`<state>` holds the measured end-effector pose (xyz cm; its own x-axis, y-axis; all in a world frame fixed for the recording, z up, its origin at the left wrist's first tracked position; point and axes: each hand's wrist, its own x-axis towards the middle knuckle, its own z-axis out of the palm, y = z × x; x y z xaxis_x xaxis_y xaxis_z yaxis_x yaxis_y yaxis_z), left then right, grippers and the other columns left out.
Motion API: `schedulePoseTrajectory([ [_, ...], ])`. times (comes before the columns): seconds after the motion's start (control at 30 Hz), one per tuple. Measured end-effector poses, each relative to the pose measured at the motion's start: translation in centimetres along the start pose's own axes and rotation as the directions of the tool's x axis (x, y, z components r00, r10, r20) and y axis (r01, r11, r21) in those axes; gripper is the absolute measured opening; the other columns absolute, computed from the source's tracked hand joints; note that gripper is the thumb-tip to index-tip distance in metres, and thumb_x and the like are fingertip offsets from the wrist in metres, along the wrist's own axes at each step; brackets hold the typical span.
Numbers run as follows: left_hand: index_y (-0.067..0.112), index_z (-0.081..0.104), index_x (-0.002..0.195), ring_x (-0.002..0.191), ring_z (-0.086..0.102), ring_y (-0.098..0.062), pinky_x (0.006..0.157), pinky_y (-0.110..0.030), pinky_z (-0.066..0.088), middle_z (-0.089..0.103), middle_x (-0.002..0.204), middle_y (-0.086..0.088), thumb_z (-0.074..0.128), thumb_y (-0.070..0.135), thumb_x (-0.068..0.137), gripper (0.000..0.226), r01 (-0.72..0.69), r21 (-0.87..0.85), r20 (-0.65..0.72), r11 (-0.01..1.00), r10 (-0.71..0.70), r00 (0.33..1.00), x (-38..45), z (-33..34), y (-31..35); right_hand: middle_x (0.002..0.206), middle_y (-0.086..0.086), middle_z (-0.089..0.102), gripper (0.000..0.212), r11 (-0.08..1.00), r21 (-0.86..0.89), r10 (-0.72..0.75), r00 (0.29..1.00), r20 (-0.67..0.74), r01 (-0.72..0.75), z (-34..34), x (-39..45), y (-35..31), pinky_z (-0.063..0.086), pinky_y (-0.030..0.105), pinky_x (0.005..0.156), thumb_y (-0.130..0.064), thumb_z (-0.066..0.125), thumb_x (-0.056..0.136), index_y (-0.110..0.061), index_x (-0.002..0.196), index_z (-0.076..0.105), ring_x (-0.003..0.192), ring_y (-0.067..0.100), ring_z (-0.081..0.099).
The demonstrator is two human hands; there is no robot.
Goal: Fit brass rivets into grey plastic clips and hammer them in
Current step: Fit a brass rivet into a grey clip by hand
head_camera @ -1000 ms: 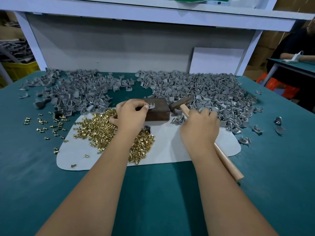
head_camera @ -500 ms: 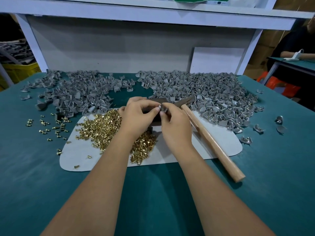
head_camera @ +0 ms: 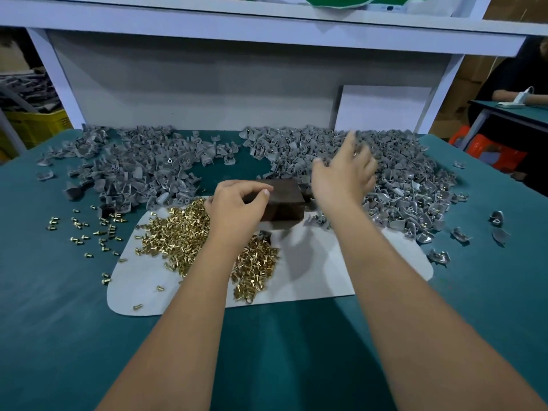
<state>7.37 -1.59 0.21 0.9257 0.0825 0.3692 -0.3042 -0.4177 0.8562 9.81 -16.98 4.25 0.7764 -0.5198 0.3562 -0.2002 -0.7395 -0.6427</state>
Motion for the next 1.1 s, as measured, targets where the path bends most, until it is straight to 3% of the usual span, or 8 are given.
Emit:
schedulePoseTrajectory([
  [0.1,0.040,0.072,0.086,0.115,0.053,-0.014,0.107,-0.044,0.031,0.065,0.095,0.021,0.063,0.025,0.089,0.017,0.015,0.058,-0.054,0.998,-0.012,0.998,0.3,0.1,-0.1,0.152,0.009,0.021,0.066,0.989,0.010,-0.149,0.989,0.023,0.149,2.3,-4.6,0.1,0.013,0.048,0.114,-0.031,0.058,0.089,-0.026,0.146,0.026,0.140,0.029,0.014],
  [0.17,0.041,0.071,0.093,0.116,0.045,-0.011,0.098,-0.034,0.021,0.056,0.092,0.029,0.061,0.025,0.090,0.019,0.051,0.140,-0.193,0.989,-0.023,0.981,0.7,-0.4,-0.3,0.142,0.008,0.032,0.057,0.955,0.007,-0.296,0.955,0.027,0.296,3.0,-7.0,-0.2,0.018,0.044,0.110,-0.027,0.060,0.086,-0.025,0.138,0.038,0.132,0.026,0.022],
  [0.33,0.034,0.067,0.117,0.127,0.038,-0.023,0.102,-0.042,0.025,0.066,0.120,0.002,0.053,0.013,0.091,0.037,0.298,0.280,-0.414,0.913,-0.165,0.895,2.2,-5.0,-2.7,0.111,0.006,0.059,0.036,0.734,0.084,-0.678,0.733,0.055,0.674,2.8,-9.9,-1.9,0.037,0.038,0.090,-0.010,0.057,0.083,-0.014,0.118,0.062,0.105,0.025,0.049],
  [0.43,0.029,0.055,0.135,0.137,0.031,-0.030,0.109,-0.049,0.026,0.053,0.141,-0.007,0.052,0.010,0.089,0.049,0.363,0.420,-0.359,0.832,-0.215,0.908,2.1,-6.9,-4.2,0.098,0.007,0.065,0.030,0.708,0.130,-0.706,0.691,0.154,0.694,2.9,-10.6,-2.0,0.046,0.040,0.081,-0.005,0.052,0.084,-0.008,0.109,0.068,0.094,0.027,0.055],
  [0.53,0.020,0.041,0.146,0.143,0.022,-0.033,0.112,-0.055,0.020,0.036,0.154,-0.009,0.047,0.014,0.088,0.059,0.321,0.588,-0.190,0.743,-0.260,0.947,1.5,-6.2,-4.6,0.103,0.005,0.065,0.031,0.718,0.178,-0.692,0.666,0.279,0.672,3.3,-10.6,-1.4,0.046,0.038,0.084,-0.010,0.050,0.089,-0.012,0.115,0.067,0.100,0.025,0.054],
  [0.67,0.017,0.051,0.136,0.132,0.039,-0.037,0.106,-0.054,0.027,0.047,0.143,-0.010,0.048,0.010,0.083,0.053,0.300,0.663,-0.173,0.686,-0.250,0.953,1.2,-5.5,-4.5,0.115,-0.002,0.058,0.042,0.699,0.165,-0.690,0.596,0.410,0.696,3.9,-10.6,-1.1,0.039,0.035,0.092,-0.034,0.050,0.093,-0.026,0.134,0.054,0.109,0.021,0.044],
  [0.77,0.020,0.062,0.127,0.123,0.046,-0.038,0.100,-0.049,0.033,0.054,0.133,-0.008,0.052,0.013,0.086,0.042,0.334,0.617,-0.259,0.712,-0.216,0.941,1.2,-5.9,-4.7,0.121,-0.007,0.055,0.040,0.629,0.125,-0.718,0.512,0.472,0.767,4.1,-10.9,-1.4,0.029,0.032,0.090,-0.042,0.051,0.090,-0.028,0.126,0.059,0.113,0.020,0.040],
  [1.1,0.023,0.073,0.085,0.100,0.057,-0.034,0.096,-0.046,0.025,0.067,0.096,-0.006,0.058,0.021,0.087,0.015,0.443,0.542,-0.407,0.714,-0.238,0.882,1.6,-6.4,-5.5,0.100,-0.002,0.062,0.020,0.660,0.243,-0.722,0.511,0.467,0.711,3.5,-11.7,-2.5,0.040,0.034,0.087,-0.013,0.054,0.088,-0.018,0.100,0.069,0.099,0.019,0.047],
])
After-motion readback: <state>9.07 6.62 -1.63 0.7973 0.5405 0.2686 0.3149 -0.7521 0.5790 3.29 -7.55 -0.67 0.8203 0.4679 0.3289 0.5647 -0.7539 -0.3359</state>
